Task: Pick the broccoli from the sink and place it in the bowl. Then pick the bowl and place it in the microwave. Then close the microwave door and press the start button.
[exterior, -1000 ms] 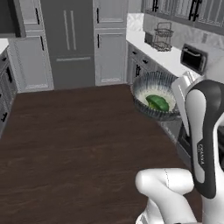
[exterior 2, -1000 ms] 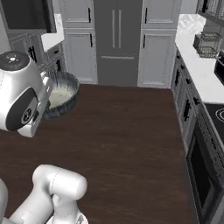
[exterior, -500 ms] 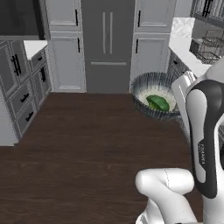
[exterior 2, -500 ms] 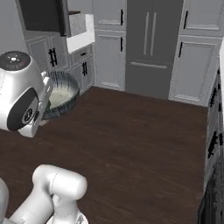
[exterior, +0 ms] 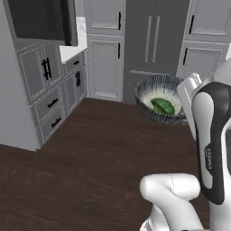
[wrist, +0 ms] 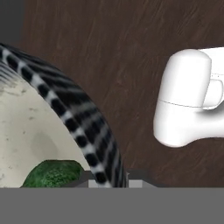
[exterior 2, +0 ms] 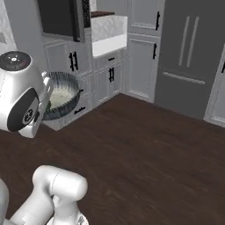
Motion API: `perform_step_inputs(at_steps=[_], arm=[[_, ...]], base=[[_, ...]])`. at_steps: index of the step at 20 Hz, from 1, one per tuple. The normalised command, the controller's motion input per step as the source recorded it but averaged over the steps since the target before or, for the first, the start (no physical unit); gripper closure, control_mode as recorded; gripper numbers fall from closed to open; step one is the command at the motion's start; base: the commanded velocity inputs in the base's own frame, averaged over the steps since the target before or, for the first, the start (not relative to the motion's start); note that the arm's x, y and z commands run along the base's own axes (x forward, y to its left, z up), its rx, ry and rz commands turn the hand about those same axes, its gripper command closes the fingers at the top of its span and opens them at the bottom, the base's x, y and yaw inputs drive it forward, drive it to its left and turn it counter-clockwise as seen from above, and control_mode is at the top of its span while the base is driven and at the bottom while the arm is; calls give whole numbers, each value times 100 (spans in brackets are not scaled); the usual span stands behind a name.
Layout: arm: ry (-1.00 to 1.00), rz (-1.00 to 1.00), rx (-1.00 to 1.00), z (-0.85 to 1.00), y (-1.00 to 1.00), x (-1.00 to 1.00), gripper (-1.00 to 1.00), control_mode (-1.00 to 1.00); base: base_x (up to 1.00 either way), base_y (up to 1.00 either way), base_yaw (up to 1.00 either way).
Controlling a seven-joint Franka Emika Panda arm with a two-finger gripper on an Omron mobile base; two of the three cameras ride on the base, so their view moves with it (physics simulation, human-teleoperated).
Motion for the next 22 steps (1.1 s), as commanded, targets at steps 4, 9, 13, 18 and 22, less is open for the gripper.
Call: perform_step_inputs(at_steps=[4, 9, 13, 18, 22], arm=[[0, 0, 0, 0, 0, 0, 100, 100], [0, 0, 0, 0, 0, 0, 100, 100], [0, 0, 0, 0, 0, 0, 100, 100], [0, 0, 0, 0, 0, 0, 100, 100], [0, 0, 0, 0, 0, 0, 100, 100]], base=[[100, -73, 44], [100, -79, 45], [81, -99, 40], [62, -100, 43], [40, -100, 45]])
